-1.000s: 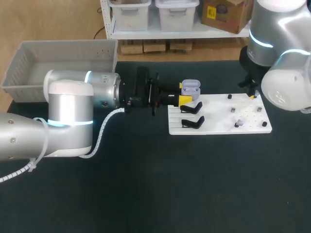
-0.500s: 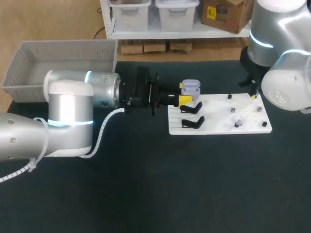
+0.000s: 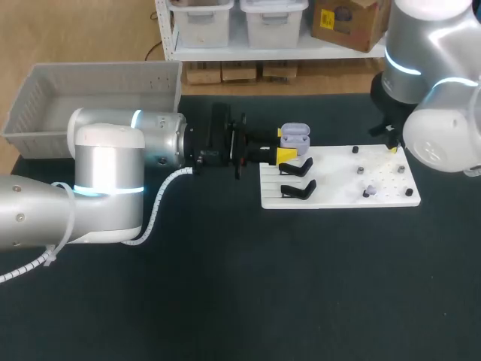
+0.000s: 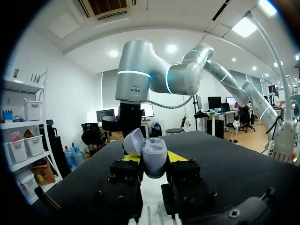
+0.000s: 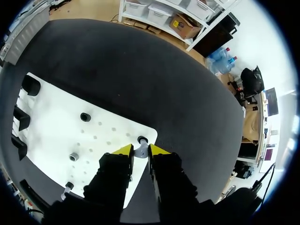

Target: Pick up each earbud case from the left stands, insert the matching earbuds, close the lid, and place the case in the box.

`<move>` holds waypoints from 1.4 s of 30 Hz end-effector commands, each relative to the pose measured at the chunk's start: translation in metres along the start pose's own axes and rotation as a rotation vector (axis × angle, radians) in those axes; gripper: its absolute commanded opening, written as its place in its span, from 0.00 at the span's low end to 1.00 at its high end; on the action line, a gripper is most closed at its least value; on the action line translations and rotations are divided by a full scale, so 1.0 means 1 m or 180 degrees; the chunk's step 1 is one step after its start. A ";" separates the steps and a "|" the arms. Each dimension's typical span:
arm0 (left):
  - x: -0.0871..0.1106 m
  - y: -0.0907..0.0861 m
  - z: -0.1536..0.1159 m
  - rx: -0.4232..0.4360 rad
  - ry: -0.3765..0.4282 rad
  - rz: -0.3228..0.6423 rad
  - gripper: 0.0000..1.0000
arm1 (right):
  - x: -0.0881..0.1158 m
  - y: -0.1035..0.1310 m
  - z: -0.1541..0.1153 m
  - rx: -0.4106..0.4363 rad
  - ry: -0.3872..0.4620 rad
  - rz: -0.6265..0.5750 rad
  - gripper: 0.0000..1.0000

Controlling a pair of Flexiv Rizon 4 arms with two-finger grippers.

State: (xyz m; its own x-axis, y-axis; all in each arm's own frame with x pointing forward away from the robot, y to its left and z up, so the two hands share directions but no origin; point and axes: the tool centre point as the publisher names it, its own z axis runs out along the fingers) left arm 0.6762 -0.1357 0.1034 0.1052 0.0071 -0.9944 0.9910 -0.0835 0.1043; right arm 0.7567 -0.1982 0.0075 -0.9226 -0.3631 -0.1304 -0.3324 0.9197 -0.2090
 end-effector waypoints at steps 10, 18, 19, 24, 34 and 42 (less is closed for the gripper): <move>0.001 0.000 0.000 -0.0008 -0.0006 0.0006 0.00 | 0.007 0.003 -0.029 -0.0007 -0.0126 0.0039 0.00; 0.001 0.000 0.000 -0.0008 -0.0006 0.0006 0.00 | 0.018 0.013 -0.082 0.0036 -0.0246 -0.0022 0.00; 0.001 0.000 0.000 -0.0008 -0.0006 0.0006 0.00 | 0.019 0.015 -0.090 0.0009 -0.0238 -0.0016 0.00; 0.001 0.000 0.000 -0.0008 -0.0006 0.0006 0.00 | 0.026 0.028 -0.118 -0.0058 -0.0028 0.0038 0.00; 0.001 0.000 0.000 -0.0008 -0.0006 0.0006 0.00 | 0.030 0.043 -0.125 -0.0144 0.0091 -0.0089 0.00; 0.001 0.000 0.000 -0.0008 -0.0006 0.0006 0.00 | 0.030 0.043 -0.125 -0.0144 0.0091 -0.0089 0.00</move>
State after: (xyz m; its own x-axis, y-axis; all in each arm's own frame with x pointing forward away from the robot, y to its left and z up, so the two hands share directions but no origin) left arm 0.6762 -0.1357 0.1034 0.1052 0.0071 -0.9944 0.9910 -0.0835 0.1043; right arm 0.6900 -0.1506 0.1161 -0.9176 -0.3853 -0.0973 -0.3664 0.9151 -0.1682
